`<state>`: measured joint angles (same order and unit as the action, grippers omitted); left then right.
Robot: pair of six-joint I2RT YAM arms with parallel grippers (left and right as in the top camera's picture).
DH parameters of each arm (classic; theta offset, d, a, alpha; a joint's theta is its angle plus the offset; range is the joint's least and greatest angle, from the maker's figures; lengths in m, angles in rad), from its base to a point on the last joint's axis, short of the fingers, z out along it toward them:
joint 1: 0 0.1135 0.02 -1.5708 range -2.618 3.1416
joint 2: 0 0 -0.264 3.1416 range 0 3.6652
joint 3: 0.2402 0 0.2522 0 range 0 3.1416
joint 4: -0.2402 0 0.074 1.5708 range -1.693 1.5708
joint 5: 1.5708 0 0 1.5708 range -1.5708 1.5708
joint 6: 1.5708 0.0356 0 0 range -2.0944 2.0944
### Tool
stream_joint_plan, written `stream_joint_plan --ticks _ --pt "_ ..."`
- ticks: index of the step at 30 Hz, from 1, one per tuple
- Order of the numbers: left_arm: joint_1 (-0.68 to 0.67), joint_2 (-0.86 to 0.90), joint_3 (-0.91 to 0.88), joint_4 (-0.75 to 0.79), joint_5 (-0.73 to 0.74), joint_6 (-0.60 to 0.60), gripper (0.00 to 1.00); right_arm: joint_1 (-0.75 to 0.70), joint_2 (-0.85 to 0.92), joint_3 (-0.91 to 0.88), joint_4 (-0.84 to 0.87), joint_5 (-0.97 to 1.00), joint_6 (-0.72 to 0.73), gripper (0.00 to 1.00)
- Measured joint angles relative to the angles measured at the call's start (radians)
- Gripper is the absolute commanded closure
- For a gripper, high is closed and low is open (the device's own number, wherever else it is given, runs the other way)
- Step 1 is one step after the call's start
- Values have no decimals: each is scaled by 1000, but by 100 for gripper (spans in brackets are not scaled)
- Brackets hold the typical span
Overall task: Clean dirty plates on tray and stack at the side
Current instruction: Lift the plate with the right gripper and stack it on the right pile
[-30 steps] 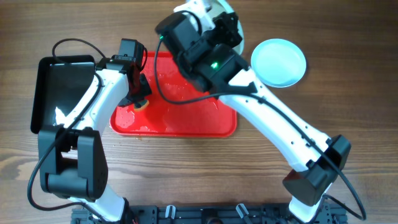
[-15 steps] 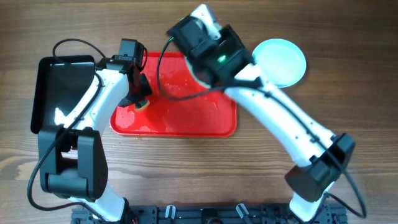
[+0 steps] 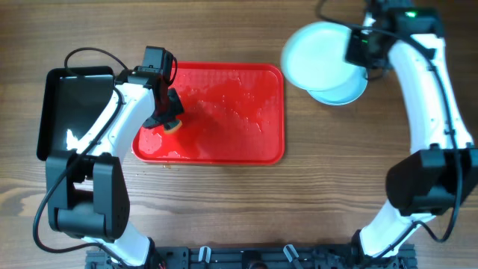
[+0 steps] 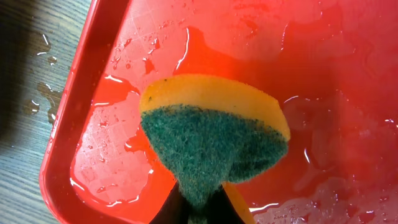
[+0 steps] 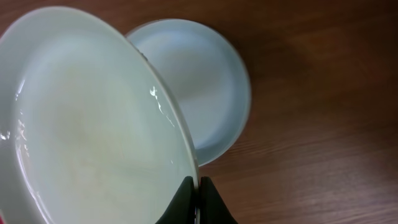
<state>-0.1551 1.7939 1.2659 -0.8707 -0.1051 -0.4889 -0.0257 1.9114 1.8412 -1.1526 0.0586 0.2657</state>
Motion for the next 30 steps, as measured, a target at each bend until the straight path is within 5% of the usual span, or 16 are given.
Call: stream_joint_plan --ticks 12,14,17,27,28,30 --pt "0 0 0 4 3 0 96 -169 0 -241 285 -100 83 91" --pt "0 0 0 8 3 0 96 -174 0 -246 305 -118 99 74" --pt "0 0 0 15 3 0 96 -172 0 -248 310 -149 119 32" --pt "0 0 -1 129 3 1 96 -118 8 -255 249 -431 72 13" --pt "0 0 -1 142 3 5 96 -89 9 -256 231 -464 66 1" --pt "2 -3 1 146 -2 14 96 -14 10 -258 197 -497 53 0"
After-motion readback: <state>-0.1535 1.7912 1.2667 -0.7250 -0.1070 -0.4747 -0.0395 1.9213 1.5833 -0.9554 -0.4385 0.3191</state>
